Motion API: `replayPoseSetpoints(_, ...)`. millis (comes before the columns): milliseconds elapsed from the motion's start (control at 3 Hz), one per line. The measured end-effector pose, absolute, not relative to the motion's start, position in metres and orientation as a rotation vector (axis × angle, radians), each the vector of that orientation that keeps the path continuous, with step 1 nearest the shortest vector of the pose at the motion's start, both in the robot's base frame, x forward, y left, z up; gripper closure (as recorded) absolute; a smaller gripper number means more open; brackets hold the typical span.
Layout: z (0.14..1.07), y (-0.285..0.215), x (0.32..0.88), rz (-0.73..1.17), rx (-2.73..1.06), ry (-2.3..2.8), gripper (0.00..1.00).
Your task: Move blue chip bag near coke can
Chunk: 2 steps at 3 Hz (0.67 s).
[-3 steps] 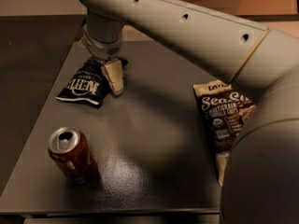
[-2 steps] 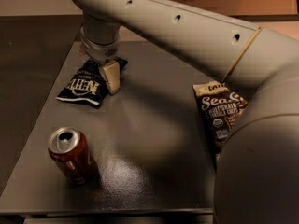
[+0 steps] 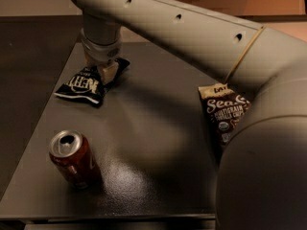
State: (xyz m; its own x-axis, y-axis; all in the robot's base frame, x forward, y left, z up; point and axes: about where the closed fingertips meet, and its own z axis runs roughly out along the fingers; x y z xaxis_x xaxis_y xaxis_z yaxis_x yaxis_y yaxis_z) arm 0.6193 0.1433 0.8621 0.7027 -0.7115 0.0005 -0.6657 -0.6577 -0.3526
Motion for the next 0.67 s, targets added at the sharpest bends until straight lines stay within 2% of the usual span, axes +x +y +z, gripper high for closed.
replayPoseSetpoints(333,0.87,0.136,0.619,-0.202,-2.575,1.081,0.88)
replayPoseSetpoints(667,0.884,0.121,0.612,-0.183,-2.543,1.101,1.0)
